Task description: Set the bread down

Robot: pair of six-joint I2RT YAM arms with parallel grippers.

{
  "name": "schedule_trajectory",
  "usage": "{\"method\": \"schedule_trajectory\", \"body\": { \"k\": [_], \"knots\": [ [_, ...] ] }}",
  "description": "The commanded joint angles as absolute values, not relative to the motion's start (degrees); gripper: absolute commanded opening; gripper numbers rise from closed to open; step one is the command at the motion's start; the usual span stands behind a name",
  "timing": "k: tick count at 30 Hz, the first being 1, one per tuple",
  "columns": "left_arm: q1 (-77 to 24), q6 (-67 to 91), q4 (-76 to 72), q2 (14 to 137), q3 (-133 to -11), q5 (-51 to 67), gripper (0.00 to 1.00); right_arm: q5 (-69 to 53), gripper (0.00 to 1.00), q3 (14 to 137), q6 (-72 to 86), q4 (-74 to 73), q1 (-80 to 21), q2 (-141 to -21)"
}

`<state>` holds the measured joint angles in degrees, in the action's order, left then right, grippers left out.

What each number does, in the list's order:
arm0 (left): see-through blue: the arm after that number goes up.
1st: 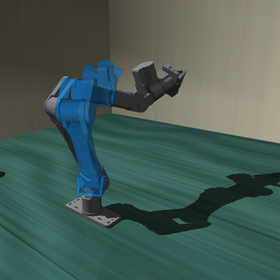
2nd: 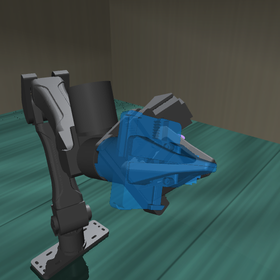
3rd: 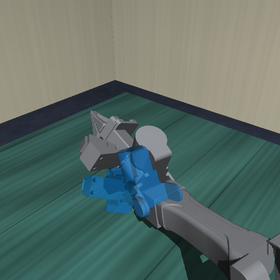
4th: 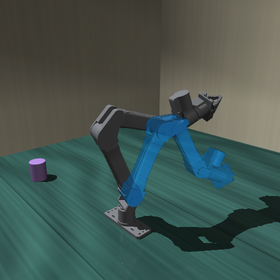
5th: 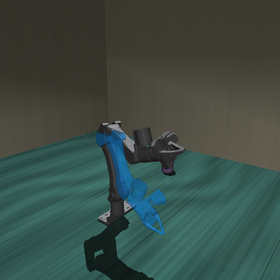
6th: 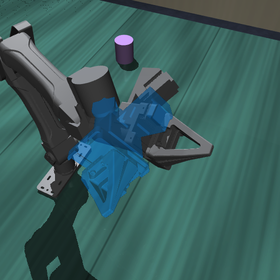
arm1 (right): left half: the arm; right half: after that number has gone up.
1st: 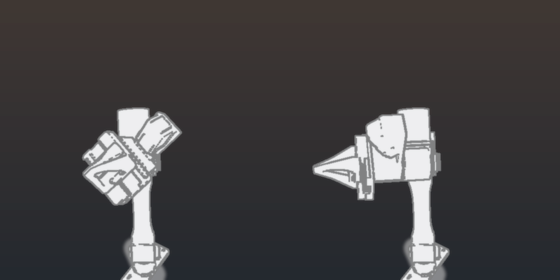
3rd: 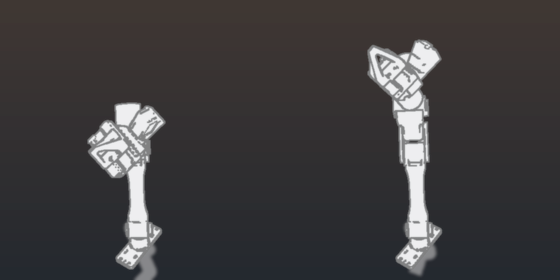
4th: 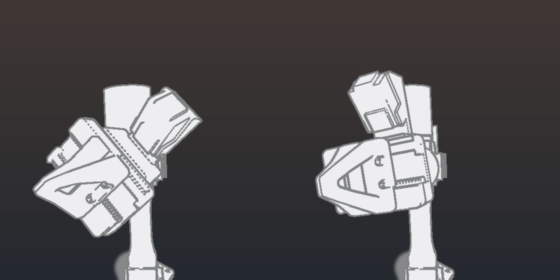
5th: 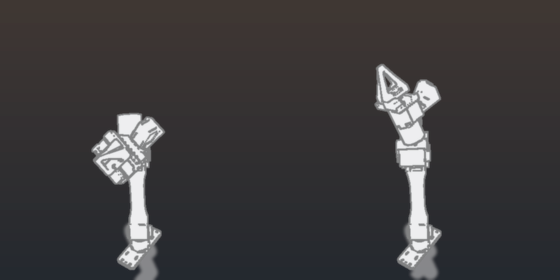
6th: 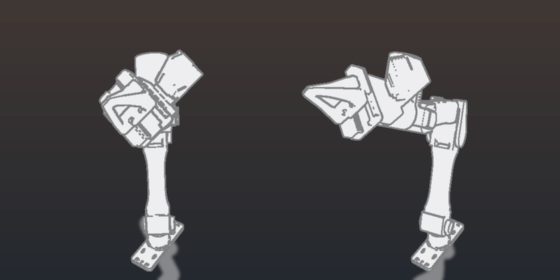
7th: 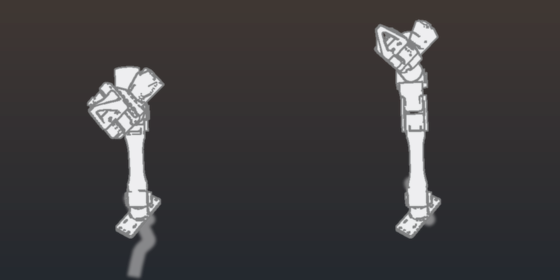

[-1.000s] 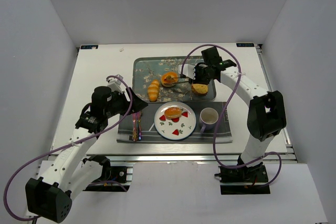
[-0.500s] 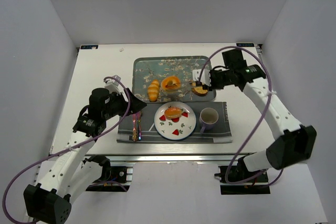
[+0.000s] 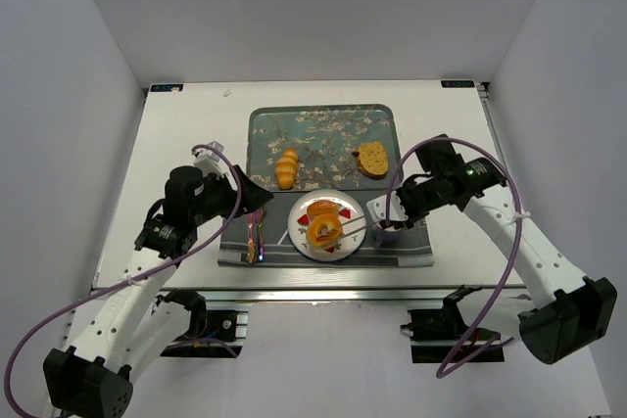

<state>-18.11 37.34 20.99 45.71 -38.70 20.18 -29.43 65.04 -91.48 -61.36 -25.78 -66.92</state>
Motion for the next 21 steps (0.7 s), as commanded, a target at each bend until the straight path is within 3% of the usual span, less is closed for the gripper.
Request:
{"method": "schedule_trajectory", "body": {
  "k": [1, 8, 13, 21],
  "knots": [
    [-17.84, 37.97, 20.57, 44.12, -37.97, 20.39, 0.74, -28.05, 0.06, 63.11, -94.84, -60.21, -27.68, -65.65],
    [-17.75, 38.41, 21.36, 42.54, -37.09, 19.86, 0.74, -25.05, 0.22, 62.58, -92.03, -56.96, -31.28, -68.11],
    [-17.84, 38.50, 21.71, 42.10, -37.18, 19.42, 0.74, -24.70, 0.42, 62.84, -91.23, -56.16, -31.73, -68.29],
    [-17.75, 38.41, 20.74, 43.24, -37.53, 19.86, 0.74, -26.63, 0.47, 63.02, -90.62, -55.99, -31.64, -65.74]
  ]
}}
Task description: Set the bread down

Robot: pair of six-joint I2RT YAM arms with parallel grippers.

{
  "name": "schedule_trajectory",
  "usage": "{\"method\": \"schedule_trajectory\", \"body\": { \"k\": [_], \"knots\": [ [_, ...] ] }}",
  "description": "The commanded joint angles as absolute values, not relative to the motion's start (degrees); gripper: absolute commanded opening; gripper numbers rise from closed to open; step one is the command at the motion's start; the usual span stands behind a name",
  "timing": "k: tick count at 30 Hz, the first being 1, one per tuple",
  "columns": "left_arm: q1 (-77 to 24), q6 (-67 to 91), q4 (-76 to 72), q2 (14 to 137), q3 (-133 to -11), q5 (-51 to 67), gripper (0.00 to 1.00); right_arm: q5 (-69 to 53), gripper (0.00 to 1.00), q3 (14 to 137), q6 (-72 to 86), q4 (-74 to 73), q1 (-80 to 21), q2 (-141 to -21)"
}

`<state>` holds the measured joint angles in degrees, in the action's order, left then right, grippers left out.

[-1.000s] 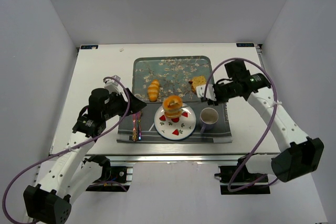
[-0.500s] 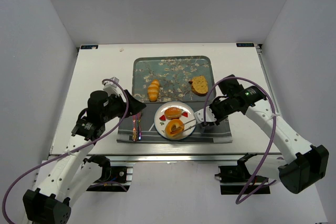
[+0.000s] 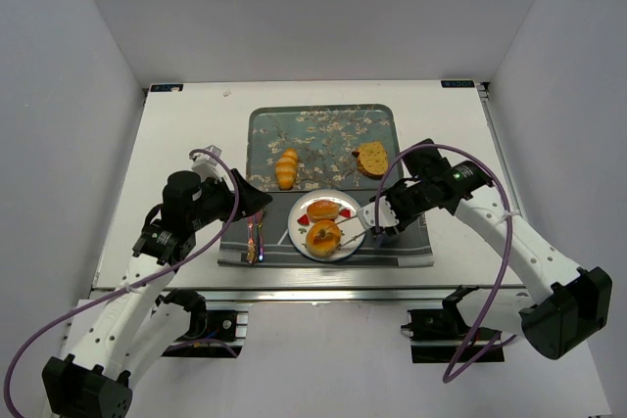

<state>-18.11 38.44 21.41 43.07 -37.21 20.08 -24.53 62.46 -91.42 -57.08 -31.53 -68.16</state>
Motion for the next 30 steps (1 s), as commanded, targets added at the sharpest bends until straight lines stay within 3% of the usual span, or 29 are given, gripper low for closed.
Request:
{"method": "schedule_trajectory", "body": {
  "k": [1, 11, 14, 16, 17, 20, 25, 30],
  "knots": [
    [-17.84, 38.32, 20.74, 43.33, -37.53, 19.95, 0.74, -27.41, 0.47, 63.19, -90.53, -55.90, -31.73, -65.48],
    [-17.84, 38.32, 20.66, 43.51, -37.71, 20.04, 0.74, -31.46, 0.45, 63.90, -89.30, -58.89, -31.73, -61.79],
    [-17.75, 38.41, 20.83, 43.16, -37.79, 20.04, 0.74, -30.94, 0.33, 63.19, -79.32, -53.37, -31.29, -61.70],
    [-17.84, 38.32, 21.01, 43.07, -37.88, 19.87, 0.74, -31.81, 0.15, 64.77, -71.50, -47.24, -29.72, -62.40],
    [-17.75, 38.41, 20.92, 42.89, -37.71, 19.86, 0.74, -32.60, 0.06, 65.47, -64.41, -45.72, -26.75, -63.53],
    [-17.84, 38.41, 20.39, 43.07, -37.71, 20.13, 0.74, -36.73, 0.00, 67.58, -53.23, -40.53, -18.50, -65.21],
    [-17.75, 38.06, 19.60, 44.03, -37.79, 20.74, 0.74, -35.43, 0.00, 65.85, -39.75, -31.83, -5.83, -66.09],
    [-17.84, 38.50, 17.32, 44.82, -37.27, 21.88, 0.74, -22.90, 0.00, 55.57, -24.57, -16.72, 8.42, -68.11]
  ]
}}
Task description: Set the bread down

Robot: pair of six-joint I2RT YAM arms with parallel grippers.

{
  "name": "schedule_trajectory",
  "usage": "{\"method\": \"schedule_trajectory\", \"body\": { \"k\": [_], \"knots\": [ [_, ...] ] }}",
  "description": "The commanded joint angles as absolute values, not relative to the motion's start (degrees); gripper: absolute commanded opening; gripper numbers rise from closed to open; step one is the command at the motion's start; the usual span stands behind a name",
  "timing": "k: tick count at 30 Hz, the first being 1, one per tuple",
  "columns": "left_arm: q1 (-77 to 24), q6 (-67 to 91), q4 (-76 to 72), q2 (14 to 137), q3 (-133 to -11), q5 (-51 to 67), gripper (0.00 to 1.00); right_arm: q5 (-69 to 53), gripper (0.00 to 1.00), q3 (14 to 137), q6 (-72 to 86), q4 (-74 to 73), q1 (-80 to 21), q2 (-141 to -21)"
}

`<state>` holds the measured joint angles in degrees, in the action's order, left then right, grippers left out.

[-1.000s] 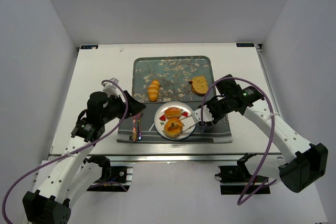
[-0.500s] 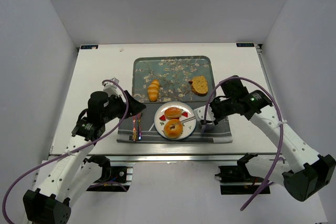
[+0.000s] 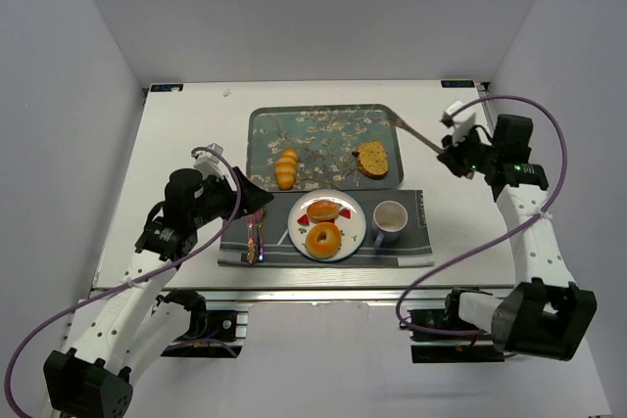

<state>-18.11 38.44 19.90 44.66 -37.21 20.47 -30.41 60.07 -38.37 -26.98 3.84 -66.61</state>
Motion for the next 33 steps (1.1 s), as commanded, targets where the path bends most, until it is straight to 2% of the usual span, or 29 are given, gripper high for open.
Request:
{"method": "schedule_trajectory", "body": {
  "k": [1, 5, 13, 14, 16, 17, 20, 25, 27, 28, 29, 33],
  "knots": [
    [-17.75, 38.50, 17.14, 45.26, -37.18, 21.97, 0.74, -20.59, 0.00, 53.63, -23.22, -14.52, 9.48, -69.16],
    [-17.84, 38.50, 16.17, 46.31, -37.26, 22.59, 0.74, -13.02, 0.00, 44.76, -17.15, -5.03, 12.04, -72.33],
    [-17.75, 38.85, 14.33, 48.34, -37.62, 23.29, 0.74, -9.31, 0.00, 42.63, -13.62, -1.58, 12.30, -83.92],
    [-17.75, 38.85, 14.24, 48.34, -37.70, 23.29, 0.74, -11.06, 0.18, 42.54, -14.75, -1.67, 12.39, -84.72],
    [-17.84, 38.93, 14.24, 48.34, -37.62, 23.20, 0.74, -12.30, 0.33, 42.45, -15.99, -2.54, 12.48, -87.17],
    [-17.84, 38.94, 14.24, 48.34, -37.62, 23.20, 0.74, -12.74, 0.45, 42.45, -17.13, -2.90, 12.57, -87.97],
    [-17.84, 38.85, 14.59, 48.16, -37.71, 23.20, 0.74, -14.49, 0.61, 44.82, -17.49, -5.71, 13.35, -90.61],
    [-17.75, 38.67, 15.47, 47.38, -37.88, 22.68, 0.74, -15.91, 0.67, 46.75, -20.39, -9.05, 14.76, -88.78],
    [-17.75, 38.67, 15.64, 46.85, -37.79, 22.50, 0.74, -17.22, 0.78, 48.77, -21.61, -12.02, 15.38, -87.11],
    [-17.75, 38.76, 15.64, 46.41, -37.71, 22.41, 0.74, -16.70, 0.80, 49.74, -22.23, -13.00, 15.38, -85.19],
    [-17.84, 38.85, 15.73, 46.23, -37.62, 22.33, 0.74, -16.61, 0.89, 52.10, -22.50, -14.23, 15.47, -84.30],
    [-17.84, 38.76, 16.52, 45.79, -37.79, 22.15, 0.74, -16.17, 0.90, 59.31, -21.88, -22.30, 15.38, -80.08]
  ]
}}
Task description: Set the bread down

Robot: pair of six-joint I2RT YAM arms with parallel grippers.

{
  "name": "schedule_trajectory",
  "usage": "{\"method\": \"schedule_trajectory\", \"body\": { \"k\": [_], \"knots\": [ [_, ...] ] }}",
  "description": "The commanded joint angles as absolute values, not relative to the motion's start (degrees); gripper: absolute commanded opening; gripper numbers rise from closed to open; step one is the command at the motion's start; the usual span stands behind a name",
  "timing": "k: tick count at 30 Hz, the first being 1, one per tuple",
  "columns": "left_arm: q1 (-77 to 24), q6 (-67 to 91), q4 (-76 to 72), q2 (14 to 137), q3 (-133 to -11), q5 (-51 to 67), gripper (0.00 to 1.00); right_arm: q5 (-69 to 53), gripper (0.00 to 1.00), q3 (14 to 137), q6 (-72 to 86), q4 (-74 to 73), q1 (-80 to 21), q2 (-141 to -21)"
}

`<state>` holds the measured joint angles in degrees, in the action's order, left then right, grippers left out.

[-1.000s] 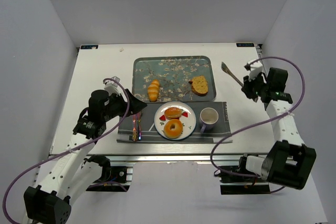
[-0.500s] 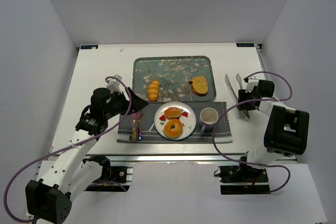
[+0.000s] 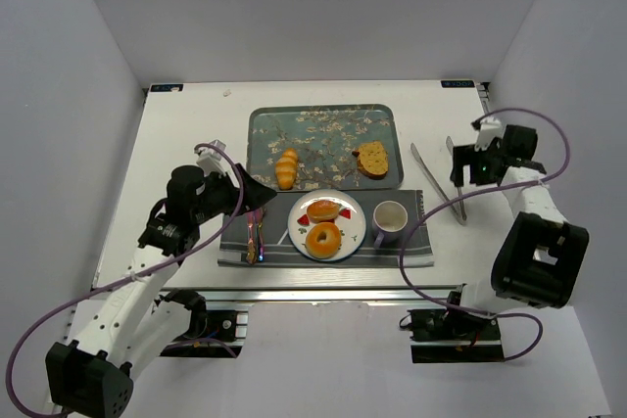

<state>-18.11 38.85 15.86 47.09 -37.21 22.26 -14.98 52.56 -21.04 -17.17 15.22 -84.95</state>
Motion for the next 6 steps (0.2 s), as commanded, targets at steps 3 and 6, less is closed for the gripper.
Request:
{"method": "schedule_trajectory", "body": {
  "k": [3, 6],
  "knots": [
    [-17.84, 38.67, 16.79, 45.62, -37.97, 21.89, 0.74, -19.07, 0.89, 62.13, -23.64, -22.94, 15.38, -77.01],
    [-17.84, 39.11, 16.26, 44.91, -37.27, 21.88, 0.74, -26.17, 0.90, 65.02, -23.65, -22.85, 15.29, -75.42]
  ]
}}
